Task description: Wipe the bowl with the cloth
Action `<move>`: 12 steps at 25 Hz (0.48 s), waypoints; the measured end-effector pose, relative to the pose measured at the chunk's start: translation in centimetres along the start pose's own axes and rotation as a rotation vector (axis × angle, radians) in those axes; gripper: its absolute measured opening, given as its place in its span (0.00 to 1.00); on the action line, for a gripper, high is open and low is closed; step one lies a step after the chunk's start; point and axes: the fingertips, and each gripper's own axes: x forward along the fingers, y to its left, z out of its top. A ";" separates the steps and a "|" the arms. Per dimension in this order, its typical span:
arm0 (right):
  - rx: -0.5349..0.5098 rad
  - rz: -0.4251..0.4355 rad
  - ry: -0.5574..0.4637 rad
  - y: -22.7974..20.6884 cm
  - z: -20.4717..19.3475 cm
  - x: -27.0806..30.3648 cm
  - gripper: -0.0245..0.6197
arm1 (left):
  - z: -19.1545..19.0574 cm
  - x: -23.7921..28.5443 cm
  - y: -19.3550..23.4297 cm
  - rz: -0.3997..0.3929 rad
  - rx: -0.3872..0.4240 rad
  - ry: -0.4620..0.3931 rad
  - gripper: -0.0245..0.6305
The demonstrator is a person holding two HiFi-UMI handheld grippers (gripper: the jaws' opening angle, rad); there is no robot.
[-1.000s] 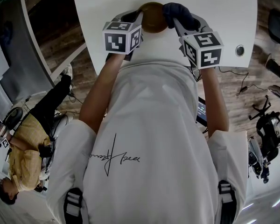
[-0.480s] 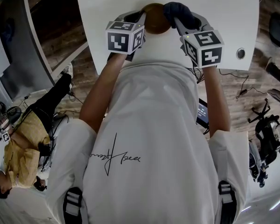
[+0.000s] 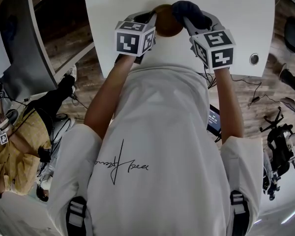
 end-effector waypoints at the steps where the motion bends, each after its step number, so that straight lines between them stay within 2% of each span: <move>1: -0.004 0.001 0.000 0.0 0.1 0.1 0.15 | 0.0 0.0 0.0 0.000 0.000 0.000 0.06; 12: -0.055 0.008 0.000 0.6 1.3 0.9 0.15 | 0.0 0.1 0.0 0.003 -0.001 -0.003 0.06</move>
